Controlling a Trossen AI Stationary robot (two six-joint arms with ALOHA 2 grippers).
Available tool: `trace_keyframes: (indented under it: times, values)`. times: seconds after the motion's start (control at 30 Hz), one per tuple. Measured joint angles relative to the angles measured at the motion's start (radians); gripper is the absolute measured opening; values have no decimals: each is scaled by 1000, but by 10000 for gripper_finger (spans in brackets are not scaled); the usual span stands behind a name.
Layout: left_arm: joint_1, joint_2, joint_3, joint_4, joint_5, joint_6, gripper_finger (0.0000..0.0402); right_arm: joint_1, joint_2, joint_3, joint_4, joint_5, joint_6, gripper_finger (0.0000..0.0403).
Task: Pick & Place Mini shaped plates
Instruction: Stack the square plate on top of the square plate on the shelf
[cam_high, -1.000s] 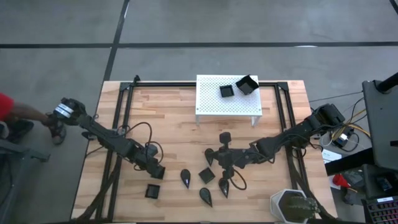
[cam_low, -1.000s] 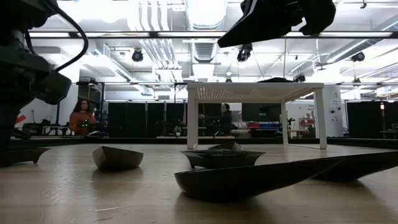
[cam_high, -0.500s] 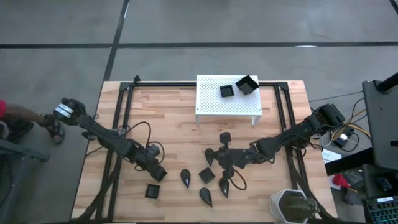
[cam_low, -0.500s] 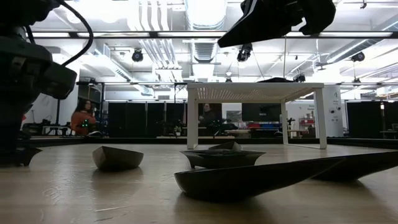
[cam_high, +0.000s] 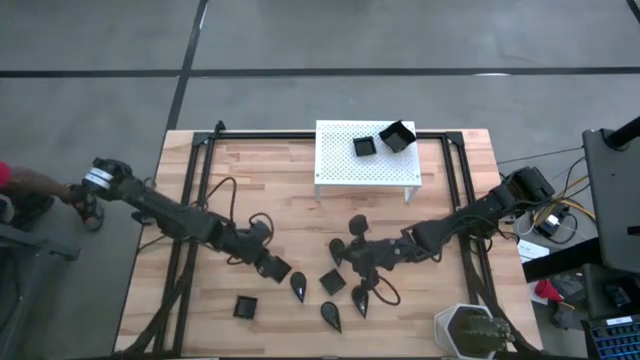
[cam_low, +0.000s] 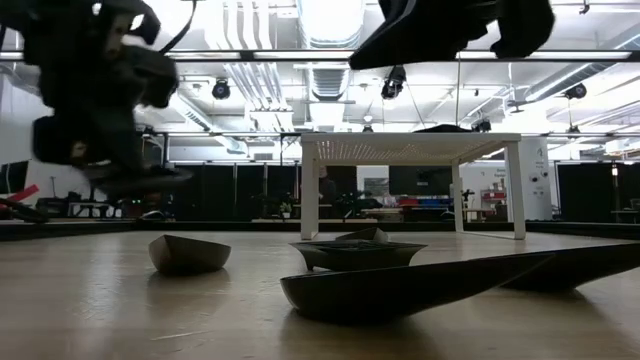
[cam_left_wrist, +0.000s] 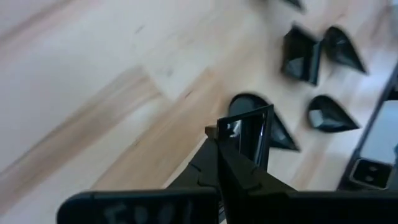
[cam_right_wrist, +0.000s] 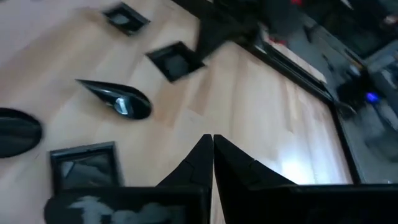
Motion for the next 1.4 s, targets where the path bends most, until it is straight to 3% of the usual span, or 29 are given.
trace_keyframes:
  times: [0.17,0.47,0.83,1.13,1.4]
  values:
    - [82,0,44,33,61,69,0,1,0,2,15,-104,-114,43]
    - [187,-1,60,207,159,106,0,2,22,5,78,-65,-310,104]
    - [225,-1,60,322,190,8,0,2,29,74,78,-121,-427,90]
    - [225,54,63,357,218,-50,0,3,131,145,57,-133,-464,92]
    - [226,76,63,367,259,-73,0,2,177,257,-99,-120,-456,89]
